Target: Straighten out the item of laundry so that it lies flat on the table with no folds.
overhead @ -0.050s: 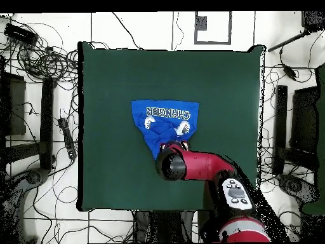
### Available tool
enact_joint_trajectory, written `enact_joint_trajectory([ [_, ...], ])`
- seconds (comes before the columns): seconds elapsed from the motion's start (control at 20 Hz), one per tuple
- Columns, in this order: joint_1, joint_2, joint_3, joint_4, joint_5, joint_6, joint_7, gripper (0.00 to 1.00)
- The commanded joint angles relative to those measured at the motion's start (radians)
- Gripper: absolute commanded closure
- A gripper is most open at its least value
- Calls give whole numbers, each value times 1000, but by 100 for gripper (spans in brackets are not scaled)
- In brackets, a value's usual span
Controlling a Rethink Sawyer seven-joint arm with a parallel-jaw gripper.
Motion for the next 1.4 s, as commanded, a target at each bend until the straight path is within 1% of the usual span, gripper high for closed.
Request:
enact_joint_trajectory([
  [0.05, 69, -29, 38, 84, 72, 101, 202, 100],
  [0.45, 128, -68, 11, 106, 109, 119, 227, 100],
  [0.7, 254, -116, -78, 142, 141, 86, 287, 100],
  [1.0, 390, -155, -148, 199, 226, 76, 355, 100],
  [1.15, 448, -169, -172, 227, 277, 74, 378, 100],
  [1.4, 534, -178, -222, 242, 338, 74, 392, 100],
])
